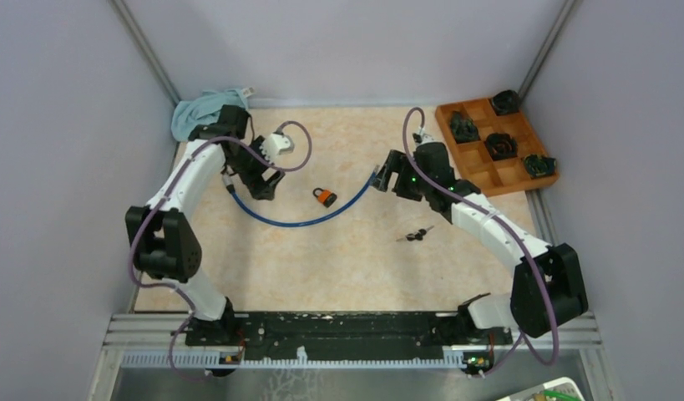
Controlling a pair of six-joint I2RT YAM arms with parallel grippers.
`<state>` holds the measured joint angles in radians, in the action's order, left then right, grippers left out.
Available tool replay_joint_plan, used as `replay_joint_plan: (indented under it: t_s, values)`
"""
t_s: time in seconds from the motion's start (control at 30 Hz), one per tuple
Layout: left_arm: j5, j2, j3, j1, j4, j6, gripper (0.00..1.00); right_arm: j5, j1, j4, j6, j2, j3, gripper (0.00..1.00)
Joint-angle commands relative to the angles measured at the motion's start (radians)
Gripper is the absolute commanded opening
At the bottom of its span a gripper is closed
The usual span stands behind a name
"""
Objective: Unlock with the key
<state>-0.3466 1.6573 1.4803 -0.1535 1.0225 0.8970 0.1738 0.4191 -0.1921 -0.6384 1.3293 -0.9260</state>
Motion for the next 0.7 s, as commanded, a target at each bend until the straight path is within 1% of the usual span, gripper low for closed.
replay_joint_plan:
  t_s: [0.0,0.1,0.17,0.2,0.23,0.33,0.4,0.47,0.53,0.63,0.67]
  values:
    - [-0.164,0.115,0.13,-0.104,-0.021,-0.116,1.0,-0.1,0.007,-0.037,0.062,-0.022,-0.045,0.81]
    - [-0.142,0.179,0.172,-0.186,-0.039,-0.028,1.0,-0.144,0.007,-0.082,0.086,-0.055,-0.03,0.84]
    - [-0.15,0.201,0.178,-0.225,-0.102,0.011,1.0,-0.187,0.007,-0.134,0.092,-0.064,-0.038,0.91]
    - [-0.151,0.216,0.188,-0.239,-0.125,0.02,1.0,-0.207,0.003,-0.162,0.084,-0.067,-0.044,0.97]
    - [-0.15,0.235,0.208,-0.252,-0.138,0.029,1.0,-0.209,-0.015,-0.181,0.066,-0.075,-0.04,0.99]
    - [-0.156,0.318,0.294,-0.287,-0.109,0.07,1.0,-0.179,-0.076,-0.209,0.014,-0.106,0.006,0.99]
    - [-0.155,0.362,0.319,-0.306,-0.093,0.121,1.0,-0.222,-0.083,-0.254,0.008,-0.118,0.037,0.99]
    - [-0.169,0.379,0.31,-0.32,-0.07,0.211,1.0,-0.275,-0.083,-0.292,-0.003,-0.12,0.066,0.96]
    - [-0.199,0.387,0.287,-0.331,-0.023,0.334,0.99,-0.321,-0.084,-0.322,-0.025,-0.109,0.085,0.93]
    - [-0.185,0.394,0.218,-0.353,-0.027,0.471,0.99,-0.353,-0.083,-0.353,-0.066,-0.087,0.097,0.87]
    - [-0.171,0.397,0.197,-0.36,-0.047,0.495,0.99,-0.362,-0.083,-0.36,-0.082,-0.085,0.1,0.85]
